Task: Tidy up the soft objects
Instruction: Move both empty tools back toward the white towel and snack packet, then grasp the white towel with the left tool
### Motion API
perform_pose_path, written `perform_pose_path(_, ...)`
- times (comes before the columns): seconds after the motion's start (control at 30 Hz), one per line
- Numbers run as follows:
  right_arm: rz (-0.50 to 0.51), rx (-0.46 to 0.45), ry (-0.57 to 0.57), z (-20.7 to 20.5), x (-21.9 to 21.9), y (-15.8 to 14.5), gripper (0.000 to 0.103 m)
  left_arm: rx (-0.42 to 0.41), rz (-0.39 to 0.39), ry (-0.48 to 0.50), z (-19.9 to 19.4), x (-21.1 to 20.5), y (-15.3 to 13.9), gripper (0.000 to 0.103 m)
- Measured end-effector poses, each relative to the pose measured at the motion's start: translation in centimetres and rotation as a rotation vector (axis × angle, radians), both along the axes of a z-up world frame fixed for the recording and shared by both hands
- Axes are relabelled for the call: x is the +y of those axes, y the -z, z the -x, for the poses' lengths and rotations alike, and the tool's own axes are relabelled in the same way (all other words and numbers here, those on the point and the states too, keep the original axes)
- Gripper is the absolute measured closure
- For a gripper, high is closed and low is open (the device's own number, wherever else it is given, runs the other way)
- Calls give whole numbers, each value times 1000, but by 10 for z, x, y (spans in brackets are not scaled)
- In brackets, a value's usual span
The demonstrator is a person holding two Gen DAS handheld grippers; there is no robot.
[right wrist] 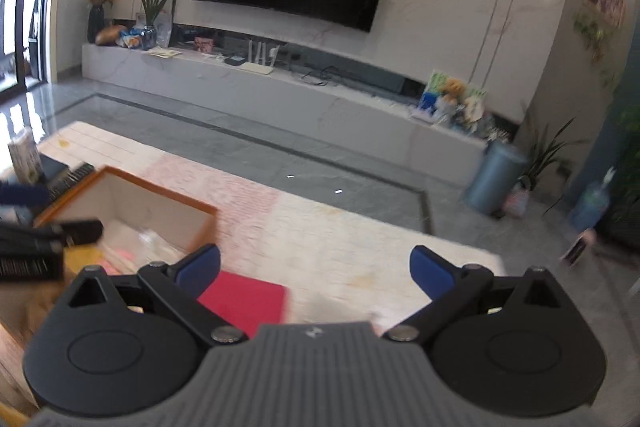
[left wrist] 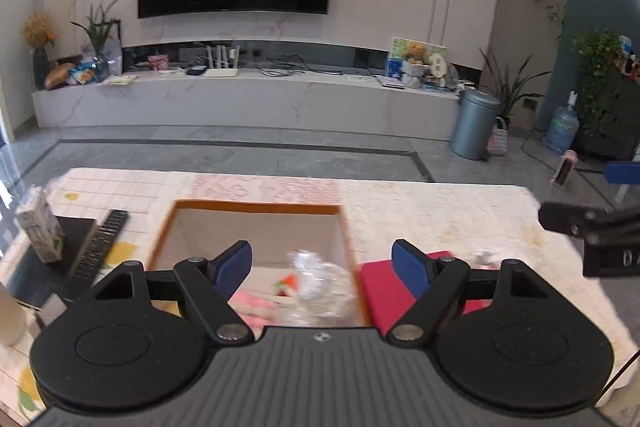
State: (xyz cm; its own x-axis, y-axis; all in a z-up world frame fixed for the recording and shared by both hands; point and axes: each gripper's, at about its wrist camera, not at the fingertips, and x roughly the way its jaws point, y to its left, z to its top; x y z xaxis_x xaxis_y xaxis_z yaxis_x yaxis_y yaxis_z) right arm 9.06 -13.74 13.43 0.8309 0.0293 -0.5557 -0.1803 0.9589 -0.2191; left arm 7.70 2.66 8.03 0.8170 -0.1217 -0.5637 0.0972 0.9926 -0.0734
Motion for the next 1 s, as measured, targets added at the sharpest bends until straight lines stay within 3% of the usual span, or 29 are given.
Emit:
perform_pose_path(0.17,95,-79,34,20,-42,-2,4,-31,-52,95,10,-45,-14,9)
perform_pose_path(0.27,89,-113,69,26,-65,3,4,-6,-64,168,10,-74,-21,9)
perform_pose_path(0.4,-112,-49,40,19,-111,24,4,-11,-126,225,12,-111,-22,9)
perform_pose_path(0.6,-402,99,234,0,-179,82,4,43,-232,303,12,-165,-3,9)
perform_pose_path(0.83,-523,144,330,-7,-207,148,4,68,-312,380,9,-210,32,9)
perform_pose_path(1.0,-585,184,361,-5,-238,175,4,71,-383,416,-8,-242,57,9)
